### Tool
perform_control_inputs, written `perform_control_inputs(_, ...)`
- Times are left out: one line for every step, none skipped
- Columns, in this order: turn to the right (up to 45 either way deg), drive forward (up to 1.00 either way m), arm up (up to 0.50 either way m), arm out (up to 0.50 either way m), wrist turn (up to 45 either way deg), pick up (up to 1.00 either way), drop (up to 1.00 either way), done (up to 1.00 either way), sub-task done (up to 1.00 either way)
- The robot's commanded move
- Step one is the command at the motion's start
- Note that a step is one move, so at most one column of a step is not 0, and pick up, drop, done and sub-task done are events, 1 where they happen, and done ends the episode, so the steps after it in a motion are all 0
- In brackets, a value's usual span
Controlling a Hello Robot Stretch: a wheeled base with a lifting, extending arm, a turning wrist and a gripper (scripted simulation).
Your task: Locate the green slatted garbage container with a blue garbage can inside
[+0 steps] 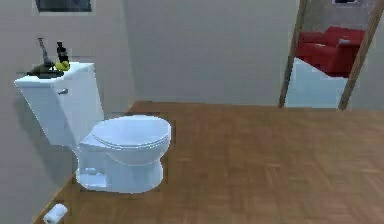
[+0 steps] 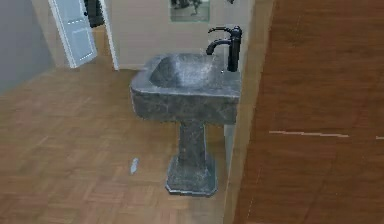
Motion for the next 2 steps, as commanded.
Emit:
perform_control_inputs(45.0,0.00,0.00,0.00,0.0,0.00,0.00,0.00,0.00)
perform_control_inputs(0.0,1.00,0.00,0.00,0.0,0.00,0.00,0.00,0.00)
